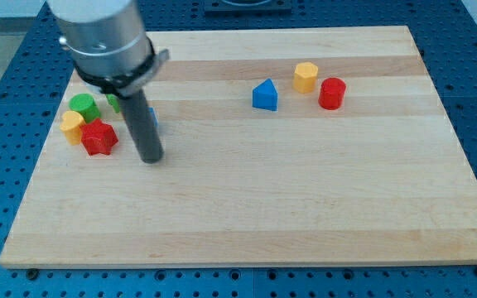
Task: Move the blue cube to the left side of the green circle
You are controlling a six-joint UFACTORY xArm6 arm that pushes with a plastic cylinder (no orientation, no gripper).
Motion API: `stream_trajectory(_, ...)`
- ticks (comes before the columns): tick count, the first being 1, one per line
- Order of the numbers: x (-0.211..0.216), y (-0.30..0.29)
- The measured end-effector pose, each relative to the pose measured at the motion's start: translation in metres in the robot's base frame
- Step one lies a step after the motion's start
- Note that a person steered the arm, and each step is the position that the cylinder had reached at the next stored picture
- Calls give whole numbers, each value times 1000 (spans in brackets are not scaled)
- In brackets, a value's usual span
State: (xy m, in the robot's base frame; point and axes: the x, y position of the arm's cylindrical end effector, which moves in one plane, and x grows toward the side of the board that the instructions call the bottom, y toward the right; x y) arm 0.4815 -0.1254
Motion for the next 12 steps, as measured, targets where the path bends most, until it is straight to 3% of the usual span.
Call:
stream_trajectory(2, -18, 31)
stream_trajectory(3, -40, 9)
stream_trajectory(5, -44, -19)
stream_trajectory(12, -70, -56)
